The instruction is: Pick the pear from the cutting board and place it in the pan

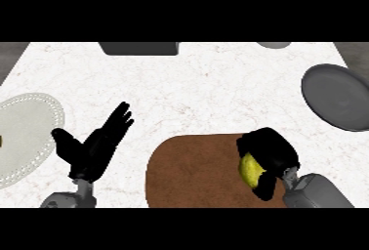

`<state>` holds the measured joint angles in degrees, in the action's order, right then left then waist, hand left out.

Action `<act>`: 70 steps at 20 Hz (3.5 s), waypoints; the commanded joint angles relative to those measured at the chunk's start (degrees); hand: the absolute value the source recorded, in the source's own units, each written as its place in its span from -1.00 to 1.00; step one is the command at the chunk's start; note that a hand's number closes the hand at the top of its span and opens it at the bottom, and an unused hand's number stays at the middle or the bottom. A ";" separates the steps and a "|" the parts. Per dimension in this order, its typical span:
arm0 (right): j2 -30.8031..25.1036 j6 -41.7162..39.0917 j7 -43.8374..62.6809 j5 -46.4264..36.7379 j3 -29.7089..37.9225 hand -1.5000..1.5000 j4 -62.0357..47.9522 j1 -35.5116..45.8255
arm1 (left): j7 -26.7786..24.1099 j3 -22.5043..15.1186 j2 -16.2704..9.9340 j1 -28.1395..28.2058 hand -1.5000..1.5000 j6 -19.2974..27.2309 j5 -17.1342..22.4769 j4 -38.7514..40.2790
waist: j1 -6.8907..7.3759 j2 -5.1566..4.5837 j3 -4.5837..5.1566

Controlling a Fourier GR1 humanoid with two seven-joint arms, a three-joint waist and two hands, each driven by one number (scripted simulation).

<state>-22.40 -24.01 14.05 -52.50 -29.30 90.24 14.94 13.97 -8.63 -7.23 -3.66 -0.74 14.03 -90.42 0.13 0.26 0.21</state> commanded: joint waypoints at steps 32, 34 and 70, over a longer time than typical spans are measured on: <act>-7.20 26.73 -20.82 28.08 40.06 1.00 0.29 -12.16 | -2.34 1.82 1.34 -0.27 0.00 -2.43 -1.38 2.47 | 0.47 -0.42 -0.24; -5.89 30.34 -29.88 26.06 39.70 1.00 -7.97 -11.52 | -1.33 5.49 -1.64 -2.28 0.00 -5.64 1.73 4.09 | 0.42 -0.49 -0.26; -15.80 37.36 -49.62 25.26 56.70 -1.00 -79.73 30.22 | -0.64 0.42 3.08 -4.27 0.00 -3.67 -2.62 2.84 | 4.86 -2.48 -0.92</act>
<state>-37.87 18.70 -32.72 -30.80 24.23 10.92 43.07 13.15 -8.55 -3.93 -7.50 -4.61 11.59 -87.70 5.39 -2.31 -0.62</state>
